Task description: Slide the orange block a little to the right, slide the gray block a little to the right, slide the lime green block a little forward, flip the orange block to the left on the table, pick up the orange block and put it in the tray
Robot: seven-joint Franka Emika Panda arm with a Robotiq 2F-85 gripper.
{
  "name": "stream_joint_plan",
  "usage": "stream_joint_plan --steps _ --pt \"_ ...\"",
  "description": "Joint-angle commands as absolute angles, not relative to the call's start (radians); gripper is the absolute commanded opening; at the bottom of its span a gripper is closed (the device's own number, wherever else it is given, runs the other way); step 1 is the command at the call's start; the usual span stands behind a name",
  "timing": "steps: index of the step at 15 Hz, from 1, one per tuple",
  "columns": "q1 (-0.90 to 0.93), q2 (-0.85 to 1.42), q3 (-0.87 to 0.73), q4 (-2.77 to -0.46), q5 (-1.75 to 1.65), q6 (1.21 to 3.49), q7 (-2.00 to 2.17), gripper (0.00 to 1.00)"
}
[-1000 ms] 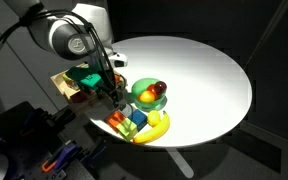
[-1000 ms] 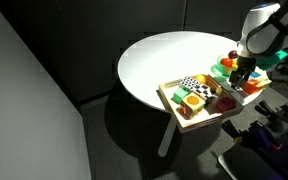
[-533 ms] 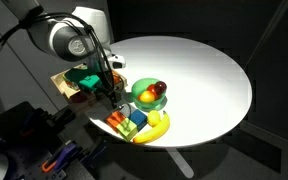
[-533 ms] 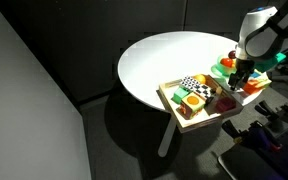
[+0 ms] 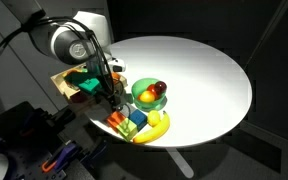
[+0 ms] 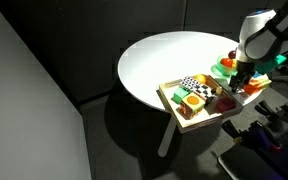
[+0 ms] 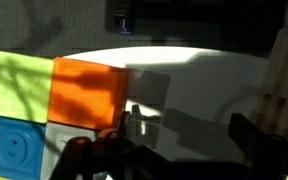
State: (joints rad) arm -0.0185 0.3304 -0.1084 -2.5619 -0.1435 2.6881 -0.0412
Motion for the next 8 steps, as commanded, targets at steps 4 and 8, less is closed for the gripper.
stream_joint_plan --steps 4,8 --pt "-0.020 0.329 -0.127 -2.556 -0.162 2.695 -0.016 1.00" --pt "-0.025 0.326 -0.133 -2.551 -0.158 2.691 -0.018 1.00"
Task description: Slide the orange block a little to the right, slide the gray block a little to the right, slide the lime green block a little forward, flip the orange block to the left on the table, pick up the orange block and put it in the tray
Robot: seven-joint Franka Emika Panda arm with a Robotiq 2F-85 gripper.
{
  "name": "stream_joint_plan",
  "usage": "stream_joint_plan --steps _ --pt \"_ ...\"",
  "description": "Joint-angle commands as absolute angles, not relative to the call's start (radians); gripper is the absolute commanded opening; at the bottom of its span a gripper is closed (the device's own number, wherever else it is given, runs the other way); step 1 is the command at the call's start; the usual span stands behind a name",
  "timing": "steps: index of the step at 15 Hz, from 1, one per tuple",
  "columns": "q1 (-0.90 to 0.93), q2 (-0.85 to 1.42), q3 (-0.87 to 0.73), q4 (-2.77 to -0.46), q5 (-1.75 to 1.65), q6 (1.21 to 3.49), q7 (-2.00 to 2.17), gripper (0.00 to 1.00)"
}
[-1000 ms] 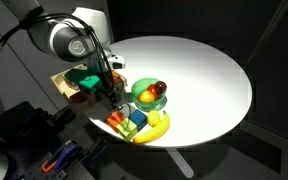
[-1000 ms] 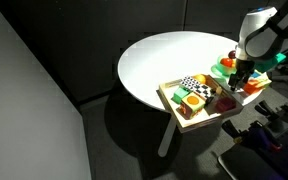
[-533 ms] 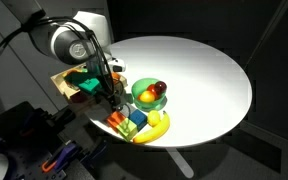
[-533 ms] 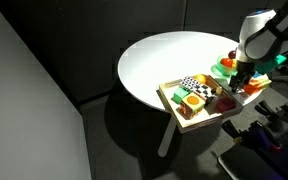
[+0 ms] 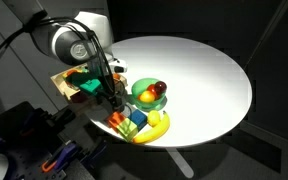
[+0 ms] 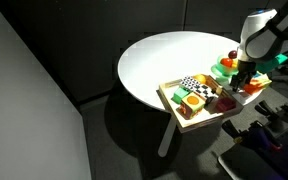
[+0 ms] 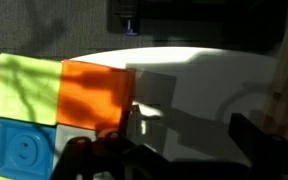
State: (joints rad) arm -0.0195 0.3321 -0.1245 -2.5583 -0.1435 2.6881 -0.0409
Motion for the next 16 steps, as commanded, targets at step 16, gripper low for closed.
stream_joint_plan --steps 16 --pt "-0.025 0.329 -0.133 -2.549 -0.154 2.680 -0.014 1.00"
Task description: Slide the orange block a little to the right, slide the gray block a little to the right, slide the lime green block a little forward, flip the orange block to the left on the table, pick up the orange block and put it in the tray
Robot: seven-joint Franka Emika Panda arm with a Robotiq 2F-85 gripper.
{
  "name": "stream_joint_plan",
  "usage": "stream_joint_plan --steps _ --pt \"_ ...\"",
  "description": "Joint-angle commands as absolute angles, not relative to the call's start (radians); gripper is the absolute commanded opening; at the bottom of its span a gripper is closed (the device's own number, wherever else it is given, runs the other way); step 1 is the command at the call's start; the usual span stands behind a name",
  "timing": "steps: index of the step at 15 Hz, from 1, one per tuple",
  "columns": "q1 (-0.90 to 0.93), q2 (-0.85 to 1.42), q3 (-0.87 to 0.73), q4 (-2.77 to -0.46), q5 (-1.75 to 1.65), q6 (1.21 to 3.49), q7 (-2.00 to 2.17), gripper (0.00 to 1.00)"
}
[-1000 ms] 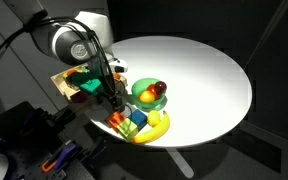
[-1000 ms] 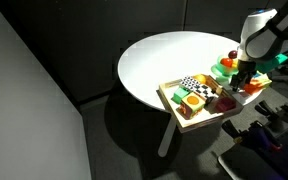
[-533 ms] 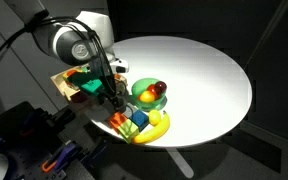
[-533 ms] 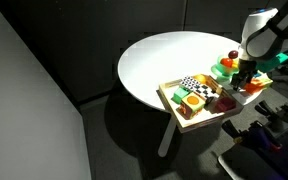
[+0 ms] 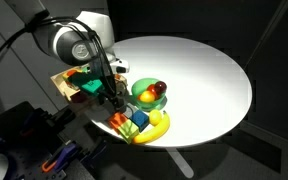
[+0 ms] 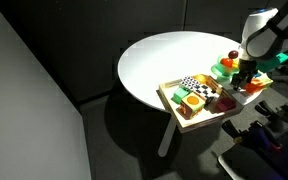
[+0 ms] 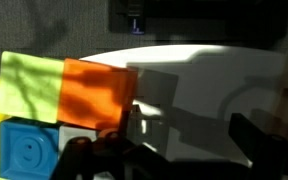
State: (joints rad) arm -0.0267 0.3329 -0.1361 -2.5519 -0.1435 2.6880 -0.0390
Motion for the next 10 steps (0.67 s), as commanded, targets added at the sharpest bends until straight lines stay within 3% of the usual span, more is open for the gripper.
stream_joint_plan --steps 1,10 --pt "-0.021 0.329 -0.132 -2.550 -0.156 2.681 -0.012 1.00" --pt "0.001 0.331 -0.134 -2.565 -0.160 2.684 0.016 1.00"
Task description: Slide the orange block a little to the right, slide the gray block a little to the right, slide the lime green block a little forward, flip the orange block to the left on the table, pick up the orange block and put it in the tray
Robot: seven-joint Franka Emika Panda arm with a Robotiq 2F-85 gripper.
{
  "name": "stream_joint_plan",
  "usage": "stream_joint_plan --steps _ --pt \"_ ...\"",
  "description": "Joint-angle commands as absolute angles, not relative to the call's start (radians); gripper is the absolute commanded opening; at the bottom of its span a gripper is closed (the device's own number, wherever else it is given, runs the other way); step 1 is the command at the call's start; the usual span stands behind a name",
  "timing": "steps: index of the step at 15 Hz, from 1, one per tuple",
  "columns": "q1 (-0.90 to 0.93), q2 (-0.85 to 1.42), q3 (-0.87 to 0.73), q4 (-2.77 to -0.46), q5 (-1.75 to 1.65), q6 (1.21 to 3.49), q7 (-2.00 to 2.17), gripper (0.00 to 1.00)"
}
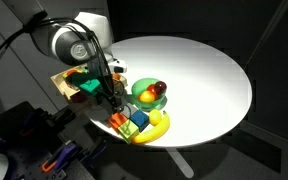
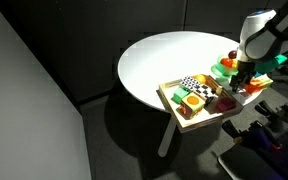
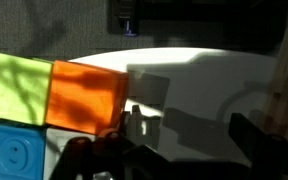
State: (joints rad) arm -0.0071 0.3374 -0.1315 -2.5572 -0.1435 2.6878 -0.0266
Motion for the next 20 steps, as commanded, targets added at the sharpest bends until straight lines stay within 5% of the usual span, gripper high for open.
stream_joint_plan --steps 1,20 --pt "0.003 0.330 -0.135 -2.568 -0.161 2.686 0.023 1.00" --pt "-0.021 0.320 -0.166 -2.570 -0.152 2.682 0.038 1.00"
